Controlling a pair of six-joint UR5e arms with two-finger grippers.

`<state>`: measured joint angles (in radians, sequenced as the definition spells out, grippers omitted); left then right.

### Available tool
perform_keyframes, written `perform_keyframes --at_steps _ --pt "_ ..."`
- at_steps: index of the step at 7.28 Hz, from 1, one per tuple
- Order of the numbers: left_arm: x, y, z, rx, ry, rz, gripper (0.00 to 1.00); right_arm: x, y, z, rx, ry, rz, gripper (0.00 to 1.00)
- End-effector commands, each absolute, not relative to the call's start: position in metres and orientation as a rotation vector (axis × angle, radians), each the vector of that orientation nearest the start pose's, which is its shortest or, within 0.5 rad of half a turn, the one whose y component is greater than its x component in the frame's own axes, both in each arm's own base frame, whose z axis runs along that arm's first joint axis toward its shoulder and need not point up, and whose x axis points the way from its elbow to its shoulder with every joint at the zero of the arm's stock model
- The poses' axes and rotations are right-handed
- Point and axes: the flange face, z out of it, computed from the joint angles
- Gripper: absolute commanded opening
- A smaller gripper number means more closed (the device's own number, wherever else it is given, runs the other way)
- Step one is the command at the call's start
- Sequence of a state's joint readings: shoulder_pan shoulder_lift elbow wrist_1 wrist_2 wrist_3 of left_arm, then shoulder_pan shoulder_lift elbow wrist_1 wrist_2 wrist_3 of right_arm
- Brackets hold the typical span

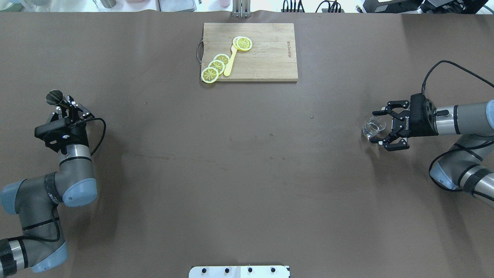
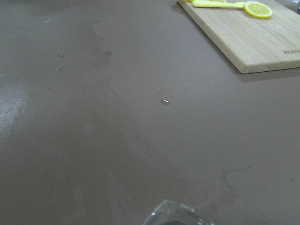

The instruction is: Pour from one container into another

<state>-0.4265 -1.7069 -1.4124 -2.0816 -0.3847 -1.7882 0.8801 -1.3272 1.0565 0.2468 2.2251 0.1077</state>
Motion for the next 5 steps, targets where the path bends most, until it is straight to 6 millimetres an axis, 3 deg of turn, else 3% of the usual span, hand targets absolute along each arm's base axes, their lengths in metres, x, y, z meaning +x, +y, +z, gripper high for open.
perform_keyframes --at_steps 1,3,5 --pt "0.414 -0.436 0.579 1.239 0.314 -0.845 0.00 -0.298 -0.478 0.570 1.228 -1.108 -0.951 1.00" --pt "0.416 -0.437 0.575 1.241 0.319 -0.848 0.00 -0.289 -0.480 0.552 1.216 -1.109 -0.941 1.00" --pt "0.418 -0.436 0.573 1.241 0.326 -0.848 0.00 -0.260 -0.496 0.515 1.154 -1.103 -0.928 1.00"
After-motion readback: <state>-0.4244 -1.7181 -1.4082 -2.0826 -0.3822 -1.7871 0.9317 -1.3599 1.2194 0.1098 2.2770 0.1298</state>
